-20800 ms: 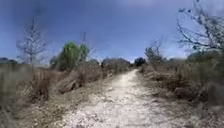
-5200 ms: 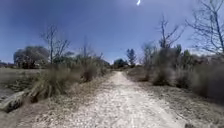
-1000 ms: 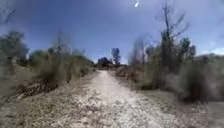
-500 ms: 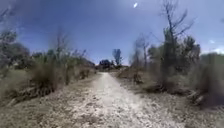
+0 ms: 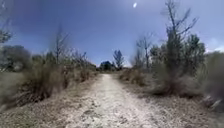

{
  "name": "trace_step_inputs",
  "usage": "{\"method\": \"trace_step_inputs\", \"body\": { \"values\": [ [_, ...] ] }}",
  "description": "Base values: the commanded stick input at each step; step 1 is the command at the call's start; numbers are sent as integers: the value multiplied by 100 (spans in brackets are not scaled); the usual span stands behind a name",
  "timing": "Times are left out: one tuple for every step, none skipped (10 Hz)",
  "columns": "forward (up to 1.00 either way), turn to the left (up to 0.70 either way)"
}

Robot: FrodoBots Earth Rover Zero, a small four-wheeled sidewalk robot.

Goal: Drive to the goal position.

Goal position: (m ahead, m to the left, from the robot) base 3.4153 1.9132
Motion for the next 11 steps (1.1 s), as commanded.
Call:
{"method": "trace_step_inputs", "body": {
  "values": [
    [50,11],
    [50,29],
    [50,47],
    [50,13],
    [50,0],
    [50,0],
    [50,0],
    [50,0],
    [50,0],
    [50,0],
    [50,0]
  ]
}}
